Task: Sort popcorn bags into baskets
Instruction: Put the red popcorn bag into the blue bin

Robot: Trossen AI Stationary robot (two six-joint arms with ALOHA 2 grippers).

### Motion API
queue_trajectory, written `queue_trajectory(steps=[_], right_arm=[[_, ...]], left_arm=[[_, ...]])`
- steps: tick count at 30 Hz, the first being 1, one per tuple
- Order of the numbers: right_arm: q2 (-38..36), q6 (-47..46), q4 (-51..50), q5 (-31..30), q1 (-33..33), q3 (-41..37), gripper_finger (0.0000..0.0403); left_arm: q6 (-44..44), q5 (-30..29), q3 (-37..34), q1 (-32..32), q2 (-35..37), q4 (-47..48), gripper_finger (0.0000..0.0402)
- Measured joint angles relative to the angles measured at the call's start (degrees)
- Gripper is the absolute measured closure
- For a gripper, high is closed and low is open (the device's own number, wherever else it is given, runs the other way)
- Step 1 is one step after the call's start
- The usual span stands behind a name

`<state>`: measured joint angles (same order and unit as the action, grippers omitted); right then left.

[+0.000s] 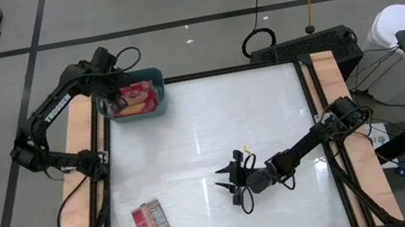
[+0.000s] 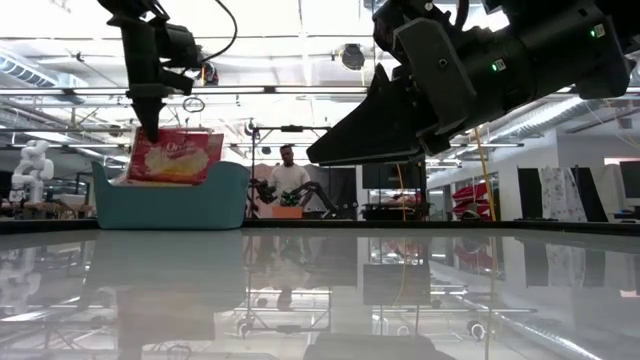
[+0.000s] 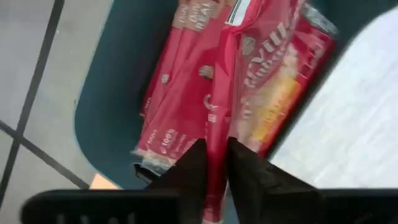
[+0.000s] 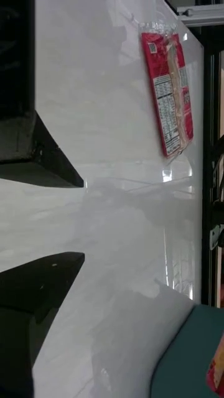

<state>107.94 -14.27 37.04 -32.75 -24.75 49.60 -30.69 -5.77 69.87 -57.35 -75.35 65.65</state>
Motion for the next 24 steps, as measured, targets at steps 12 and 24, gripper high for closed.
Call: queue_trajectory(steps=[12, 24], right_arm=[[0.0, 0.4, 0.0, 0.0, 0.0, 0.0, 0.0232], [0.0, 0.0, 0.0, -0.2, 0.0, 0.0, 0.0232]], left_arm=[[9.6, -10.0, 0.0, 1.9, -5.4, -4.3, 0.0192], [27.7, -2.6, -3.3, 13.4, -2.1, 0.1, 0.0249]])
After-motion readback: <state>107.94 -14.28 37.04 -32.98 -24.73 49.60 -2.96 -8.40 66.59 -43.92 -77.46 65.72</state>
